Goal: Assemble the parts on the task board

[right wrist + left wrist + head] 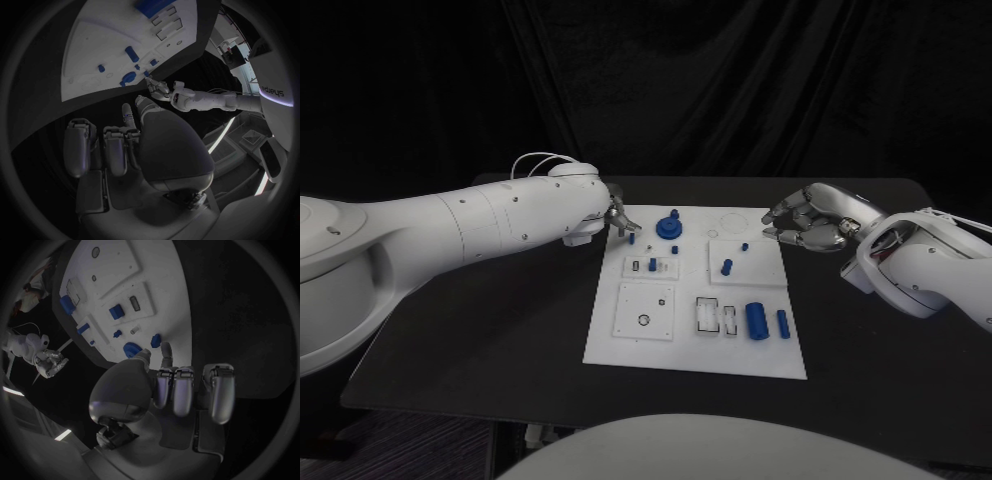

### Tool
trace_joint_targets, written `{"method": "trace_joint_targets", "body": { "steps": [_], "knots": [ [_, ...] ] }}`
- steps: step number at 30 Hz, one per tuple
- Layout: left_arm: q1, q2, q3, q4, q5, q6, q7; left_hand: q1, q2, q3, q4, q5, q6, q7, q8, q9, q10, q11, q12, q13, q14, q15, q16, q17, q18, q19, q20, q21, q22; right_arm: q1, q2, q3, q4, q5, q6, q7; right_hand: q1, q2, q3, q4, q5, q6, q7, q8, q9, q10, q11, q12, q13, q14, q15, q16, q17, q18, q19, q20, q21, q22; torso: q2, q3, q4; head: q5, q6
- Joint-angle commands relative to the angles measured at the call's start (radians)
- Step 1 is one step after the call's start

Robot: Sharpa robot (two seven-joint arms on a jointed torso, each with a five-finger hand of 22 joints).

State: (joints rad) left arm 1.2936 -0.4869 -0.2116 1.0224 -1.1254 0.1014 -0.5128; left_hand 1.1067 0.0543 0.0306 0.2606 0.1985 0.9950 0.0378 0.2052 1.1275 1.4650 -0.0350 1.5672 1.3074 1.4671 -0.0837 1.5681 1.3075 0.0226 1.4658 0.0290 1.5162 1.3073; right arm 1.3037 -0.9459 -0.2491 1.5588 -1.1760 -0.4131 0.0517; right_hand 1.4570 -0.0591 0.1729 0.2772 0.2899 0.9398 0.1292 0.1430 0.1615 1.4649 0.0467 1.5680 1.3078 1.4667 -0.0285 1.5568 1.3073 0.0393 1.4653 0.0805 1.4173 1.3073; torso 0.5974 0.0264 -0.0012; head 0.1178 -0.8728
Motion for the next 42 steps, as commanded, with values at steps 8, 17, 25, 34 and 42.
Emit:
{"method": "trace_joint_targets", "body": {
  "steps": [8,17,25,34,42],
  "knots": [
    [-0.004,0.005,0.001,-0.003,-0.005,0.011,0.029,0.021,0.001,-0.003,-0.009,0.027,-0.007,0.012,-0.023,-0.012,0.106,0.013,0.004,0.263,0.104,0.009,0.003,0.263,0.006,0.038,0.008,-0.006,0.176,-0.002,-0.004,0.001,0.003,-0.001,0.005,-0.019,0.011,0.0,0.007,-0.001,0.006,0.007,0.002,-0.006,-0.002,0.106,0.004,0.003,0.263,0.098,0.008,-0.005,0.24,0.002,0.032,0.006,-0.008,0.209,0.0,0.0005,-0.0006,0.001,0.0],
    [-0.006,0.007,0.001,-0.008,-0.005,0.019,0.034,0.029,0.005,0.0,-0.016,0.059,-0.006,0.013,-0.032,-0.016,0.106,0.014,0.004,0.263,0.104,0.01,0.003,0.263,0.007,0.035,0.01,-0.01,0.172,-0.002,-0.002,0.001,0.003,-0.001,0.007,-0.02,0.012,0.001,0.009,-0.001,0.01,0.007,0.002,-0.007,-0.002,0.106,0.004,0.003,0.263,0.098,0.008,-0.006,0.24,0.001,0.032,0.006,-0.008,0.209,0.0,0.0001,-0.0012,0.002,0.0],
    [-0.008,0.009,0.001,-0.011,-0.005,0.023,0.038,0.033,0.006,0.003,-0.019,0.076,-0.006,0.013,-0.037,-0.017,0.106,0.015,0.004,0.263,0.104,0.011,0.003,0.263,0.008,0.032,0.011,-0.014,0.168,-0.002,-0.001,0.001,0.002,-0.001,0.009,-0.022,0.015,0.001,0.011,-0.002,0.018,0.007,0.002,-0.007,-0.003,0.106,0.004,0.003,0.263,0.098,0.008,-0.006,0.24,0.002,0.032,0.006,-0.009,0.209,0.0,0.0004,-0.0007,0.002,0.0],
    [-0.01,0.014,0.001,-0.018,-0.005,0.031,0.041,0.037,0.007,0.006,-0.022,0.085,-0.006,0.013,-0.039,-0.018,0.106,0.015,0.004,0.263,0.104,0.011,0.003,0.263,0.009,0.031,0.011,-0.015,0.167,-0.002,0.002,0.001,0.0,-0.001,0.011,-0.022,0.017,0.001,0.014,-0.002,0.026,0.007,0.002,-0.008,-0.004,0.106,0.004,0.003,0.263,0.098,0.008,-0.006,0.239,0.002,0.031,0.006,-0.01,0.208,0.0,-0.0001,-0.0007,0.002,0.0],
    [-0.015,0.018,0.001,-0.025,-0.005,0.03,0.049,0.04,0.008,0.008,-0.025,0.09,-0.004,0.012,-0.04,-0.018,0.106,0.014,0.004,0.263,0.104,0.011,0.003,0.263,0.009,0.03,0.011,-0.017,0.165,-0.002,0.004,0.001,-0.001,-0.001,0.012,-0.022,0.019,0.002,0.016,-0.003,0.031,0.008,0.003,-0.008,-0.005,0.106,0.004,0.003,0.263,0.097,0.008,-0.006,0.239,0.002,0.031,0.006,-0.011,0.208,-0.001,0.0001,-0.0007,0.001,0.0]
  ]
}}
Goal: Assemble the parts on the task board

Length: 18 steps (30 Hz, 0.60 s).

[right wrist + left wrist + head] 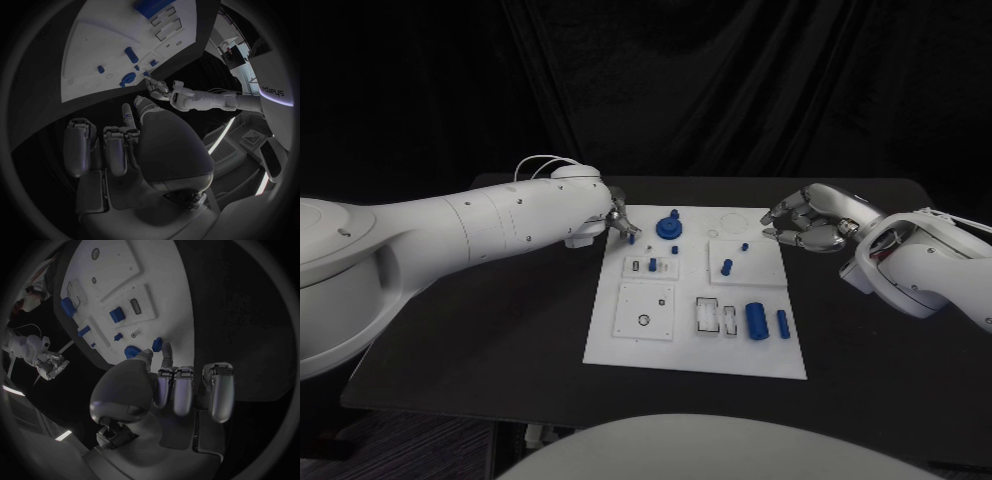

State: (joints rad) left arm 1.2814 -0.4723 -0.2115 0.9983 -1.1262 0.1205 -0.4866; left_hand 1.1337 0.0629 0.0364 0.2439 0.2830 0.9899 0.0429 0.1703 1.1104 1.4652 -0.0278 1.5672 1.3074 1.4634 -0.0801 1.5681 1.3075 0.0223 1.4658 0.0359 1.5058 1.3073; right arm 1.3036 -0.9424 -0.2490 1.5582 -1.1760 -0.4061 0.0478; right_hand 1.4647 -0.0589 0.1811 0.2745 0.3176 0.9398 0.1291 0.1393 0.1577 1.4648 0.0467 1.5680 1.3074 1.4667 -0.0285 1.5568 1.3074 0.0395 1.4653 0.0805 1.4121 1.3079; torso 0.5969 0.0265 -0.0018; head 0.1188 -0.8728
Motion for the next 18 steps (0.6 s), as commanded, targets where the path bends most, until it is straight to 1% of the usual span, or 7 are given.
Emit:
{"method": "trace_joint_targets", "body": {
  "steps": [1,12,18],
  "knots": [
    [-0.003,0.003,0.001,-0.001,-0.004,0.011,0.023,0.013,0.0,0.002,-0.009,0.006,0.001,0.007,-0.005,-0.001,0.106,0.007,0.004,0.263,0.107,0.007,0.003,0.263,0.01,0.03,0.004,-0.006,0.165,-0.002,0.001,0.001,-0.001,-0.001,0.005,-0.018,0.012,0.002,0.009,0.0,0.006,0.008,0.003,-0.005,-0.001,0.106,0.004,0.003,0.263,0.097,0.008,-0.007,0.239,0.002,0.031,0.006,-0.005,0.208,0.0,0.0002,0.0,0.0,0.0],
    [-0.007,0.006,0.001,-0.006,-0.004,0.014,0.027,0.018,0.002,0.006,-0.013,0.009,0.004,0.006,-0.005,-0.001,0.106,0.007,0.004,0.263,0.107,0.007,0.003,0.263,0.01,0.03,0.004,-0.007,0.164,-0.003,0.002,0.001,-0.003,-0.001,0.007,-0.019,0.014,0.002,0.011,-0.001,0.011,0.008,0.003,-0.005,-0.002,0.106,0.004,0.003,0.263,0.097,0.008,-0.007,0.238,0.002,0.031,0.006,-0.007,0.207,0.0,0.0001,0.0,0.001,0.0],
    [-0.008,0.007,0.001,-0.006,-0.004,0.018,0.03,0.032,0.006,0.018,-0.025,0.014,0.007,0.004,-0.008,-0.001,0.106,0.004,0.004,0.263,0.107,0.006,0.003,0.263,0.011,0.028,0.003,-0.01,0.162,-0.003,0.004,0.001,-0.004,-0.001,0.009,-0.019,0.015,0.003,0.012,-0.002,0.014,0.008,0.003,-0.005,-0.002,0.106,0.004,0.003,0.263,0.097,0.008,-0.007,0.238,0.003,0.03,0.006,-0.008,0.207,0.0,0.0002,0.0002,0.001,0.0]
  ]
}}
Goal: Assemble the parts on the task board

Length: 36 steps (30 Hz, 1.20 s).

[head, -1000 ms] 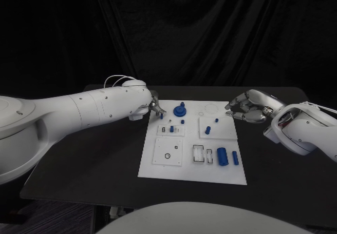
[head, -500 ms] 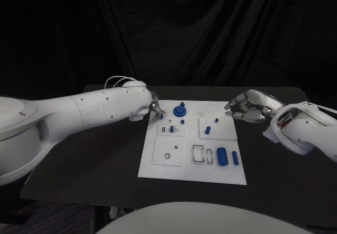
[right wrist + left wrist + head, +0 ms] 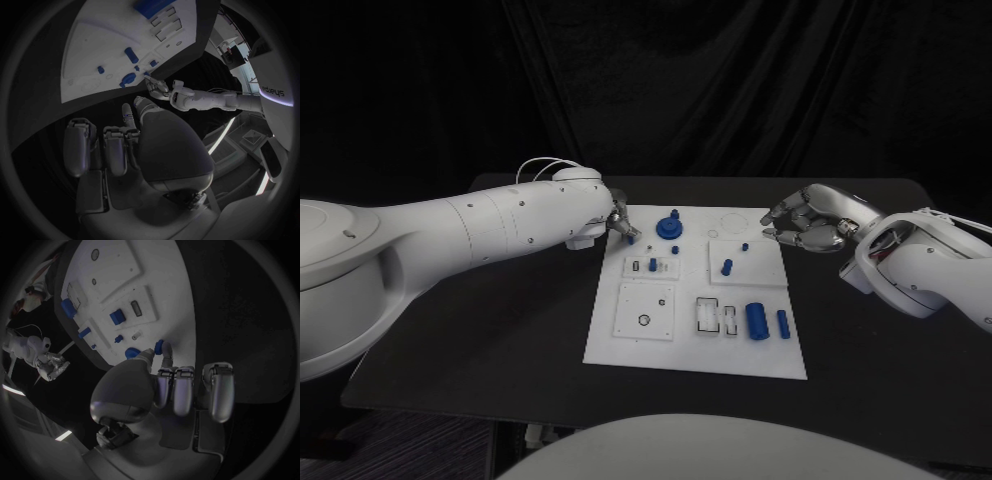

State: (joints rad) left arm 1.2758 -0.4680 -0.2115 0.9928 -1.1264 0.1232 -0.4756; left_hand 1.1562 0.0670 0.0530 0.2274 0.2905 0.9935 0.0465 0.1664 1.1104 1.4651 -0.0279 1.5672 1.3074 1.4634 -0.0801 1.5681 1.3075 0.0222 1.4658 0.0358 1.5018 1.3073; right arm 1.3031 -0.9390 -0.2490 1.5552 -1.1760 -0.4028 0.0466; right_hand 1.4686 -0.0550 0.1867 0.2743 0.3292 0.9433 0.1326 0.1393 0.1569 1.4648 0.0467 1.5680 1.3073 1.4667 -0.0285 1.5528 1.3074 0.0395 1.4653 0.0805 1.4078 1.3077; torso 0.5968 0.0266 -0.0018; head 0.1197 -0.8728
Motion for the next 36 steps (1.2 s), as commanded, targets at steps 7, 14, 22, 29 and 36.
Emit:
{"method": "trace_joint_targets", "body": {
  "steps": [7,14,22,29,36],
  "knots": [
    [-0.002,0.002,0.001,-0.001,-0.004,0.02,0.02,0.014,0.002,0.007,-0.013,0.009,0.003,0.0,-0.006,-0.002,0.106,0.004,0.004,0.263,0.107,0.005,0.003,0.263,0.011,0.027,0.003,-0.008,0.16,-0.004,0.001,0.001,-0.002,-0.001,0.008,-0.021,0.014,0.0,0.01,-0.002,0.008,0.005,-0.001,-0.006,-0.002,0.106,0.004,0.003,0.264,0.097,0.008,-0.004,0.237,0.003,0.03,0.006,-0.004,0.207,0.0,0.0003,-0.0005,0.0,0.0],
    [-0.003,0.001,0.001,-0.002,-0.004,0.028,0.021,0.021,0.003,0.021,-0.023,0.029,0.003,-0.001,-0.011,-0.003,0.106,0.003,0.004,0.263,0.107,0.004,0.003,0.263,0.012,0.025,0.002,-0.011,0.158,-0.005,0.003,0.001,-0.003,-0.001,0.013,-0.023,0.017,0.001,0.013,-0.004,0.013,0.006,-0.001,-0.006,-0.002,0.106,0.004,0.003,0.264,0.097,0.008,-0.004,0.237,0.003,0.029,0.006,-0.006,0.206,0.0,0.0002,-0.0005,0.002,0.0],
    [-0.004,-0.001,0.001,0.001,-0.004,0.039,0.022,0.037,-0.007,0.066,-0.052,0.085,0.008,-0.004,-0.02,-0.004,0.106,0.0,0.004,0.263,0.107,0.001,0.003,0.263,0.012,0.026,-0.001,-0.014,0.157,-0.007,0.004,0.001,-0.005,-0.001,0.018,-0.026,0.019,0.002,0.016,-0.005,0.017,0.007,-0.001,-0.005,-0.002,0.106,0.004,0.003,0.264,0.097,0.008,-0.005,0.236,0.004,0.028,0.006,-0.008,0.206,0.0,0.0002,0.0,0.004,0.0],
    [-0.005,-0.005,0.001,0.004,-0.004,0.037,0.024,0.047,-0.03,0.145,-0.091,0.152,0.017,-0.008,-0.026,-0.002,0.106,-0.004,0.004,0.263,0.107,-0.002,0.003,0.263,0.012,0.027,-0.005,-0.016,0.158,-0.008,0.004,0.001,-0.006,-0.001,0.022,-0.028,0.023,0.002,0.02,-0.007,0.024,0.008,-0.001,-0.006,-0.003,0.106,0.004,0.003,0.264,0.096,0.008,-0.007,0.233,0.005,0.026,0.006,-0.013,0.204,0.0,-0.0001,0.0,0.006,0.0],
    [-0.006,-0.024,0.001,0.028,-0.004,0.006,0.028,0.028,-0.053,0.206,-0.111,0.174,0.025,-0.009,-0.026,0.003,0.106,-0.006,0.004,0.263,0.107,-0.004,0.003,0.263,0.011,0.03,-0.007,-0.015,0.161,-0.008,0.003,0.001,-0.007,-0.001,0.022,-0.029,0.024,0.002,0.021,-0.008,0.027,0.008,-0.001,-0.006,-0.003,0.106,0.004,0.003,0.264,0.096,0.008,-0.008,0.232,0.005,0.025,0.006,-0.015,0.204,0.0,-0.0001,0.0001,0.007,0.0]
  ]
}}
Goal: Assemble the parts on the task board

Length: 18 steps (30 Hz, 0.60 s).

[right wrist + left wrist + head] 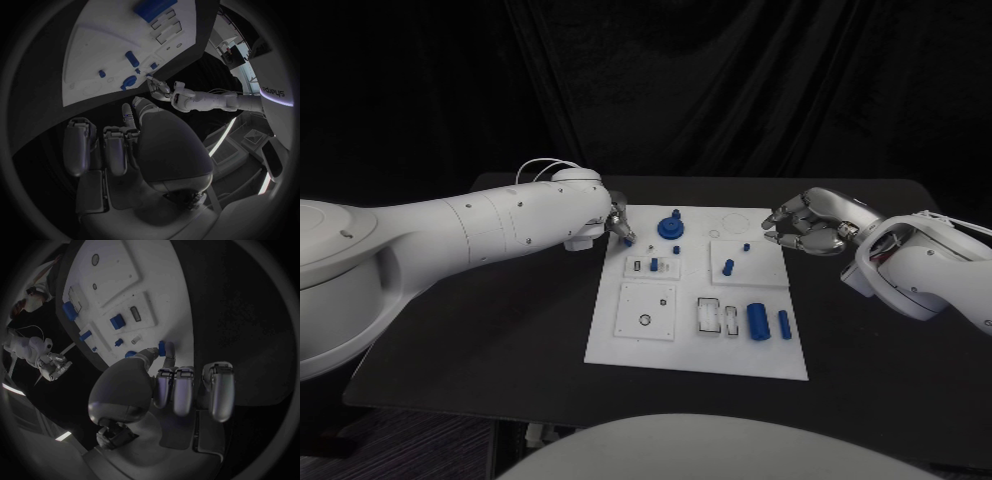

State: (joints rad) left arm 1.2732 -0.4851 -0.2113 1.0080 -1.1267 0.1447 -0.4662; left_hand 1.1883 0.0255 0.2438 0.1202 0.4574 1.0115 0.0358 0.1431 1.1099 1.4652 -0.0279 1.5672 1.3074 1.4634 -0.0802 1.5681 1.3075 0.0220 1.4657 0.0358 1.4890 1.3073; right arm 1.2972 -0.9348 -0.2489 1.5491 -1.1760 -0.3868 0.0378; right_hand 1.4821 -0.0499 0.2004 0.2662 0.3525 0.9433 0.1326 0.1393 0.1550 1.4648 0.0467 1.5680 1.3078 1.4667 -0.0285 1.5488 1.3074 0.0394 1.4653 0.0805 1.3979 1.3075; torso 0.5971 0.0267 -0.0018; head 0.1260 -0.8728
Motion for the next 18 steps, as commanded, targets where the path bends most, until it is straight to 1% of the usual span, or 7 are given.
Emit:
{"method": "trace_joint_targets", "body": {
  "steps": [1,4,8,10,14,15,18],
  "knots": [
    [-0.003,-0.014,0.0,0.022,-0.003,-0.023,0.021,-0.005,-0.012,0.017,-0.004,0.007,0.007,0.002,-0.003,0.004,0.106,-0.006,0.004,0.263,0.107,-0.004,0.003,0.263,0.012,0.03,-0.007,-0.002,0.161,-0.002,-0.001,0.001,0.0,-0.001,0.007,-0.02,0.011,-0.003,0.007,0.0,0.003,0.008,-0.001,-0.006,-0.001,0.106,0.004,0.003,0.263,0.096,0.008,-0.004,0.232,0.005,0.025,0.006,-0.005,0.204,0.0,-0.0002,-0.0002,0.0,0.0],
    [-0.003,-0.034,0.0,0.053,-0.003,-0.051,0.029,-0.013,-0.017,0.031,-0.007,0.006,0.013,0.001,-0.001,0.006,0.106,-0.006,0.004,0.263,0.107,-0.005,0.003,0.263,0.011,0.032,-0.008,-0.001,0.163,-0.003,-0.003,0.001,0.001,-0.001,0.006,-0.021,0.012,-0.003,0.008,0.0,0.005,0.008,-0.001,-0.006,-0.002,0.106,0.004,0.003,0.263,0.095,0.008,-0.005,0.231,0.006,0.024,0.006,-0.006,0.203,-0.001,0.0,0.0006,-0.001,0.0],
    [-0.003,-0.071,0.001,0.112,-0.003,-0.086,0.029,-0.016,-0.02,0.037,-0.009,0.006,0.015,0.0,0.0,0.008,0.106,-0.007,0.004,0.263,0.107,-0.005,0.003,0.263,0.01,0.033,-0.008,0.0,0.165,-0.003,-0.007,0.001,0.001,-0.001,0.006,-0.023,0.012,-0.003,0.008,0.0,0.005,0.008,-0.001,-0.006,-0.002,0.106,0.004,0.003,0.263,0.095,0.008,-0.005,0.231,0.006,0.024,0.006,-0.006,0.203,-0.001,0.0001,0.0003,-0.001,0.0],
    [-0.002,-0.091,0.001,0.146,-0.001,-0.101,0.023,-0.026,-0.026,0.046,-0.008,0.004,0.021,-0.001,0.003,0.011,0.106,-0.008,0.004,0.263,0.107,-0.006,0.003,0.263,0.009,0.037,-0.009,0.004,0.17,-0.003,-0.008,0.001,0.001,-0.001,0.007,-0.024,0.012,-0.003,0.008,0.0,0.005,0.008,-0.001,-0.006,-0.002,0.106,0.004,0.003,0.263,0.095,0.008,-0.005,0.231,0.006,0.024,0.006,-0.006,0.203,-0.002,0.0004,0.0002,-0.001,0.0],
    [0.002,-0.129,0.001,0.212,0.05,-0.115,0.001,-0.033,-0.029,0.053,-0.007,-0.001,0.024,-0.002,0.005,0.013,0.106,-0.009,0.004,0.263,0.107,-0.007,0.003,0.263,0.009,0.038,-0.009,0.005,0.172,-0.003,-0.008,0.001,-0.001,-0.001,0.007,-0.025,0.012,-0.003,0.009,0.0,0.006,0.008,-0.001,-0.006,-0.002,0.106,0.004,0.003,0.263,0.095,0.008,-0.005,0.231,0.006,0.024,0.006,-0.006,0.203,-0.001,0.0006,-0.0012,0.003,0.0],
    [0.002,-0.138,0.001,0.229,0.061,-0.12,-0.004,-0.034,-0.029,0.054,-0.007,-0.002,0.024,-0.002,0.005,0.013,0.106,-0.009,0.004,0.263,0.107,-0.007,0.003,0.263,0.008,0.039,-0.01,0.005,0.172,-0.003,-0.007,0.001,-0.002,-0.001,0.006,-0.024,0.012,-0.003,0.009,0.0,0.006,0.008,-0.001,-0.006,-0.002,0.106,0.004,0.003,0.263,0.095,0.008,-0.005,0.231,0.006,0.024,0.006,-0.006,0.203,-0.002,0.0011,-0.0013,0.003,0.0],
    [0.003,-0.157,0.001,0.27,0.065,-0.124,-0.016,-0.04,-0.032,0.061,-0.006,-0.013,0.024,-0.003,0.005,0.015,0.106,-0.009,0.004,0.263,0.107,-0.008,0.003,0.263,0.008,0.039,-0.01,0.006,0.173,-0.004,-0.007,0.001,-0.003,-0.001,0.003,-0.023,0.012,-0.003,0.009,-0.001,0.007,0.009,-0.001,-0.006,-0.002,0.106,0.004,0.003,0.263,0.095,0.008,-0.005,0.23,0.006,0.024,0.006,-0.008,0.203,-0.003,0.0008,0.002,0.004,0.0]
  ]
}}
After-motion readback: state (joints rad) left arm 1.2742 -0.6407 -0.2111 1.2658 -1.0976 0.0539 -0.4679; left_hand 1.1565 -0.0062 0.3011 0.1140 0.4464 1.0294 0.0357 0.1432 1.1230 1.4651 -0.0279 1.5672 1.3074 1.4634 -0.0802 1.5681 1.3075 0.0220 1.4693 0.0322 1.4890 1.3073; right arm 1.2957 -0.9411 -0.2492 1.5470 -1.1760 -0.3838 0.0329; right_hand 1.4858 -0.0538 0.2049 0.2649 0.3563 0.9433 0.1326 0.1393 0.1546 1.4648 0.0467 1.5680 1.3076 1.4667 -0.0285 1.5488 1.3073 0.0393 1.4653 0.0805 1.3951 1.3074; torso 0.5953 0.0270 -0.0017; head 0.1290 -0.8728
